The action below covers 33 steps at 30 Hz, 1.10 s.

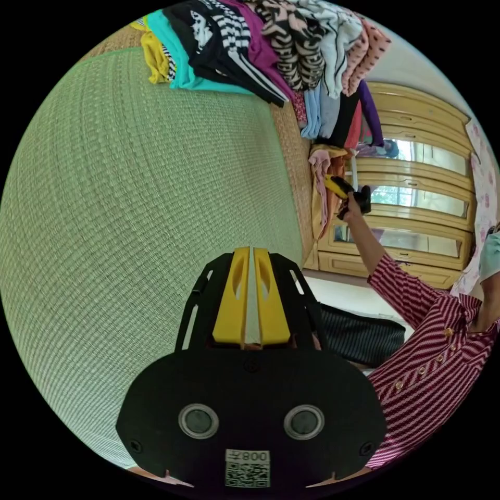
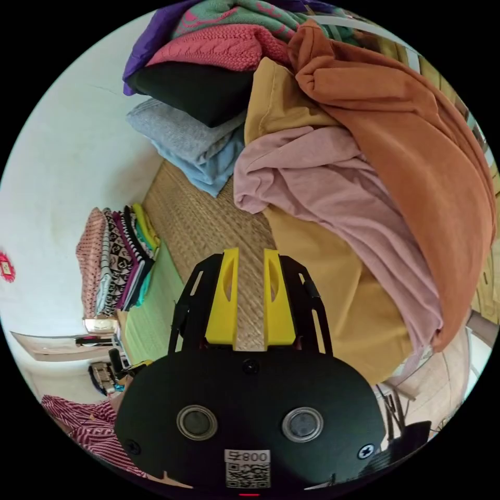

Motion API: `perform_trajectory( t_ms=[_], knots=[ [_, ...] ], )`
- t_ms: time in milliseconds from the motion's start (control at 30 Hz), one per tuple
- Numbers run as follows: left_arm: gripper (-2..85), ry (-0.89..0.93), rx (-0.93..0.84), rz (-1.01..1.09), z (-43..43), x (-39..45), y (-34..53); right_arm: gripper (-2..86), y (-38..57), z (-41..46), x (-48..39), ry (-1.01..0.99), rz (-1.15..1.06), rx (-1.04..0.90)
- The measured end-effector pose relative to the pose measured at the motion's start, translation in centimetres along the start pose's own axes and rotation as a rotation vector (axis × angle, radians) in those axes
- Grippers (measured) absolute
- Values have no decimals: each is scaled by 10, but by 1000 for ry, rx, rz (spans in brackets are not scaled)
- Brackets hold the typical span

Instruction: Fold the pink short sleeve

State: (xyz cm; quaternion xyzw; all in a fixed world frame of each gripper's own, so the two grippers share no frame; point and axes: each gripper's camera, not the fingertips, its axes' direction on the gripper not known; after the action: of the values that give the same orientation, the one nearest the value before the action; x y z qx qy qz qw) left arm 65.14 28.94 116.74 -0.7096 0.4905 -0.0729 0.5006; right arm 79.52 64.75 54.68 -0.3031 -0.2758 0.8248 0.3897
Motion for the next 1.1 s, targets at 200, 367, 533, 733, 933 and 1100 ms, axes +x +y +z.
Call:
perform_trajectory(
  t_ms=[200, 367, 533, 733, 933, 1100],
  knots=[
    [5, -34, -68, 22, 18, -18, -23, 88, -23, 3, -19, 127, -59, 2],
    [2, -58, -121, 59, 26, -34, -37, 94, -41, 9, -34, 170, -97, 8],
    [1, -51, -156, 77, 31, -53, -44, 96, -53, 25, -35, 230, -88, -39],
    [1, -29, -194, 97, 37, -71, -49, 87, -27, 38, -31, 329, -108, -66],
    [1, 3, -196, 123, 35, -82, -55, 57, -19, 34, -36, 427, -129, -61],
    [1, 34, -172, 130, 23, -92, -54, 15, -8, 17, -15, 269, -68, -56]
  ],
)
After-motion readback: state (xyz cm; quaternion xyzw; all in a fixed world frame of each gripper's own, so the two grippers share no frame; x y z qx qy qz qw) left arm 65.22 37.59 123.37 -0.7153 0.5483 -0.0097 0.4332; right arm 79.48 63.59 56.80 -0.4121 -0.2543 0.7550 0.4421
